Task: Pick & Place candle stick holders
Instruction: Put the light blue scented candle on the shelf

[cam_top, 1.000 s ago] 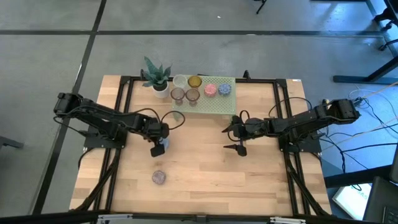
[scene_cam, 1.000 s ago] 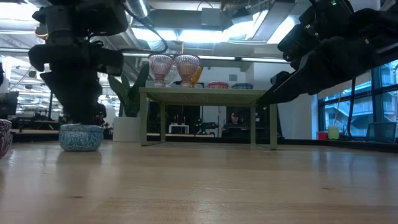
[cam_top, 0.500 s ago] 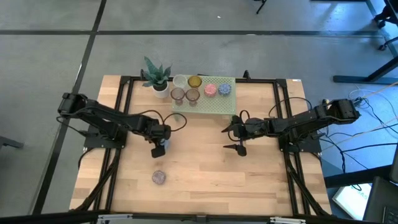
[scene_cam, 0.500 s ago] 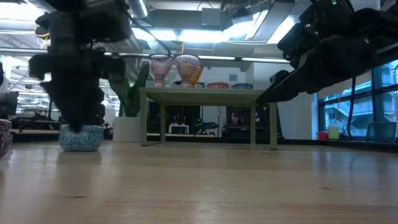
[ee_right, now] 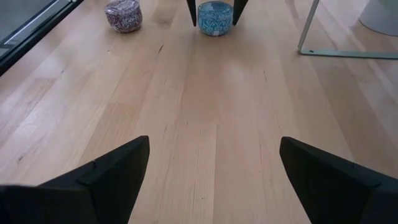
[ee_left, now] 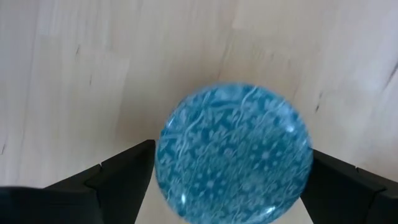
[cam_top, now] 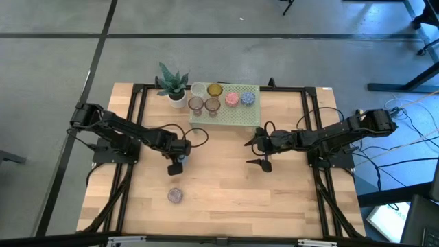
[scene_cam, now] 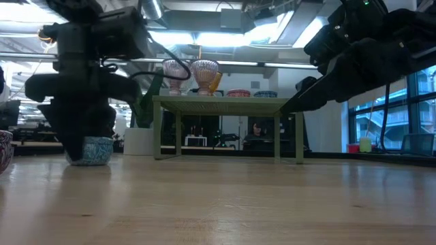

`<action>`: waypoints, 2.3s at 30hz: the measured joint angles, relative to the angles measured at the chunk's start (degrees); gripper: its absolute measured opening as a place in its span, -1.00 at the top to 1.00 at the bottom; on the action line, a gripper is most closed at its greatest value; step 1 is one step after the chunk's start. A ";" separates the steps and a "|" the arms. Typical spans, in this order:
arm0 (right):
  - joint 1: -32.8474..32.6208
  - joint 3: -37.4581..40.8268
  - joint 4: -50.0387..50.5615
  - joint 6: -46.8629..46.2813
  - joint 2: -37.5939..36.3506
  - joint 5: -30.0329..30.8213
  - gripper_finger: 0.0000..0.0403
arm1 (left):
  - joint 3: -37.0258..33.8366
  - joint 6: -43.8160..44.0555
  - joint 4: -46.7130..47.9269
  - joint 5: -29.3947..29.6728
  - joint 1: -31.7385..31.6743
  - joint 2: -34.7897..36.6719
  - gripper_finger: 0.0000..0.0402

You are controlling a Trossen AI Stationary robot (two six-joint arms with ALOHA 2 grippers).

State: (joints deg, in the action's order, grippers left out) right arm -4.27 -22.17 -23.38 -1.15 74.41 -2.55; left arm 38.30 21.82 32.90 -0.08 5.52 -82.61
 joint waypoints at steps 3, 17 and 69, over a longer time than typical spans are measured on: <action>0.00 0.00 -0.31 -0.06 0.00 0.02 -0.81 | 0.02 -0.34 -1.87 0.00 0.00 0.00 -0.76; 0.00 0.00 -5.67 -3.12 0.00 4.60 -0.81 | 0.07 -2.20 -1.93 -0.03 0.00 0.00 -0.51; -0.02 -6.05 -15.68 -45.08 6.03 5.14 -0.04 | 19.51 -22.15 -43.11 33.57 5.40 -16.20 -0.51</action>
State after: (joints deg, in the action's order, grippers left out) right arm -4.29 -28.23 -39.05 -46.24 80.44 2.58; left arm 57.81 -0.33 -10.21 33.49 10.92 -98.81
